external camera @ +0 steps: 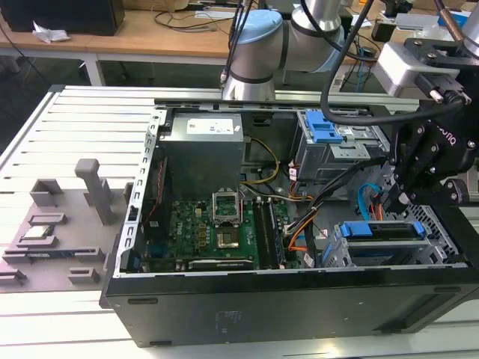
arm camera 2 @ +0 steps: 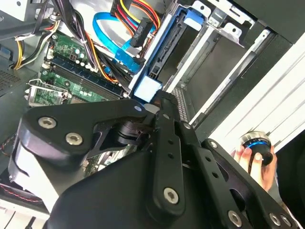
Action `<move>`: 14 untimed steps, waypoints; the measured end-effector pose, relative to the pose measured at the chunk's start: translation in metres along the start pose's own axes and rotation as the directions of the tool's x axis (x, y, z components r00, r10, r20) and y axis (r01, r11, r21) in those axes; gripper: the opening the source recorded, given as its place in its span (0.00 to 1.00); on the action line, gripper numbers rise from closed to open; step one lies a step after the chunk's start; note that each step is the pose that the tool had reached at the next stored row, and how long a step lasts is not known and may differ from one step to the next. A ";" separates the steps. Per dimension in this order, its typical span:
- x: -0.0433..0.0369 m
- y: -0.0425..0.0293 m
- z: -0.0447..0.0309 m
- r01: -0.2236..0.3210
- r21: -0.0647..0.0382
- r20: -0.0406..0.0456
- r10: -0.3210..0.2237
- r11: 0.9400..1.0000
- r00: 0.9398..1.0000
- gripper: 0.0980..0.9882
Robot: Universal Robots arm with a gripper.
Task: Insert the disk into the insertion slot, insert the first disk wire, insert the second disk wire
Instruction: 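Insert the first disk wire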
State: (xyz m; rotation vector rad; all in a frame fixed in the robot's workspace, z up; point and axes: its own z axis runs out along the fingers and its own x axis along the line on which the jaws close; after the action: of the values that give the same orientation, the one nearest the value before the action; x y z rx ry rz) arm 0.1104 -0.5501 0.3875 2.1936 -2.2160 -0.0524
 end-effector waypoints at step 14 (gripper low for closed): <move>-0.0385 -0.0381 0.0165 0.000 -0.002 -0.003 0.000 1.000 1.000 0.01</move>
State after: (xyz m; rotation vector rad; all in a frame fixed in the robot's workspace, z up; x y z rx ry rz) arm 0.1482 -0.5119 0.3698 2.1907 -2.2134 -0.0516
